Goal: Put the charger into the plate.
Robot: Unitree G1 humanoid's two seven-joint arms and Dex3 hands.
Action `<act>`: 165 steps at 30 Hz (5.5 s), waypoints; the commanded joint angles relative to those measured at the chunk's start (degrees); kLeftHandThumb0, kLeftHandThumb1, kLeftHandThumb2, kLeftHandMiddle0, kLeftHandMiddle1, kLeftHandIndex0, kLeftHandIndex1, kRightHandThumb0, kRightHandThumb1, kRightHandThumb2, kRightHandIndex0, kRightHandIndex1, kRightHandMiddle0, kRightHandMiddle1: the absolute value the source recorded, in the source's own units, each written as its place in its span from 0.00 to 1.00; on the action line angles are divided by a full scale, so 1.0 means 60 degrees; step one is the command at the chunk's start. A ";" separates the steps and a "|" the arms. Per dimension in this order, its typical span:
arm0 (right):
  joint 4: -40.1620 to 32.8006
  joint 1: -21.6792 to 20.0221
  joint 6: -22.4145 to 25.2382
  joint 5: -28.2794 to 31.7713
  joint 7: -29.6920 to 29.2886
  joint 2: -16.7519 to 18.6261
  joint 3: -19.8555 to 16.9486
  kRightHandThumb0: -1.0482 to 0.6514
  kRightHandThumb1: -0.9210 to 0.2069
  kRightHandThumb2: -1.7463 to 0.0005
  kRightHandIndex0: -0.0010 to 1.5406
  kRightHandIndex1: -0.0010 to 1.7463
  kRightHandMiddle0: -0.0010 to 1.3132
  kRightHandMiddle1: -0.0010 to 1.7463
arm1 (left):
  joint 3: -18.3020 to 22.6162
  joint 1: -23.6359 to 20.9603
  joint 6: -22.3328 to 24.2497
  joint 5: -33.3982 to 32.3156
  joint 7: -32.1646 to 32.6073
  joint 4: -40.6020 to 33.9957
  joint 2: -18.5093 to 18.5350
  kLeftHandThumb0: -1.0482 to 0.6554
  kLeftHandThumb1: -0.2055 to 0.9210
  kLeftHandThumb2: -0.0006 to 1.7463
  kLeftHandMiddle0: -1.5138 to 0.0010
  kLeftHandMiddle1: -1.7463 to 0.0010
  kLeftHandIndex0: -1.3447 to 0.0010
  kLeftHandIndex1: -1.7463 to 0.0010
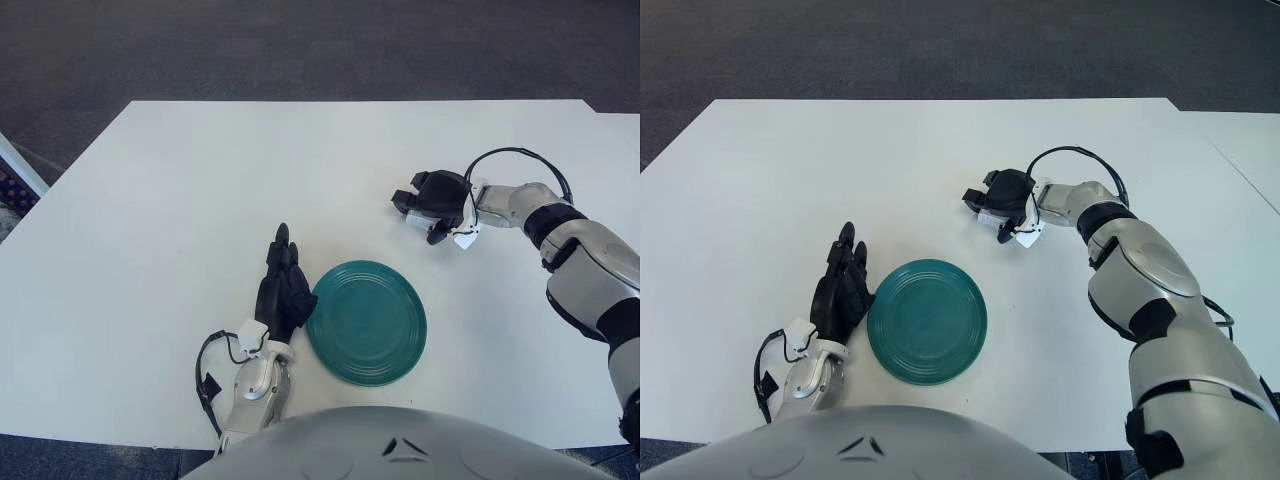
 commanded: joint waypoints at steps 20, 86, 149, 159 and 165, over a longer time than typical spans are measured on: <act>0.0141 0.0507 0.0833 -0.0377 -0.2171 0.0371 0.0243 0.20 0.00 0.57 0.56 1.00 0.60 1.00 | 0.0258 -0.0197 -0.0353 -0.0153 -0.0217 0.0704 -0.0192 0.00 1.00 0.50 0.97 1.00 0.98 0.99; -0.0687 0.0901 -0.0052 0.2956 0.1396 -0.0188 -0.3099 0.35 0.00 0.64 0.56 1.00 0.56 1.00 | 0.0750 -0.0922 -0.0460 -0.0193 -0.0727 0.1744 -0.0235 0.00 1.00 0.54 1.00 1.00 0.99 0.97; -0.9051 0.3095 -0.1190 0.5554 0.6123 -0.0965 -0.6013 0.37 0.00 0.65 0.62 1.00 0.55 1.00 | 0.1180 -0.1271 -0.0659 -0.0192 -0.1033 0.2308 -0.0277 0.00 1.00 0.55 0.98 0.99 0.98 0.93; -1.0048 0.3446 -0.1912 0.4133 0.5200 -0.0533 -0.6228 0.36 0.00 0.66 0.66 1.00 0.60 1.00 | 0.1120 -0.1382 -0.0936 0.0019 -0.0818 0.2562 -0.0373 0.00 1.00 0.55 0.97 1.00 0.98 0.92; -1.0549 0.3977 -0.1868 0.3930 0.5155 -0.0373 -0.6187 0.35 0.00 0.66 0.70 1.00 0.63 1.00 | 0.1022 -0.1322 -0.0942 -0.0131 -0.0825 0.2411 -0.0483 0.00 1.00 0.53 0.98 1.00 1.00 0.93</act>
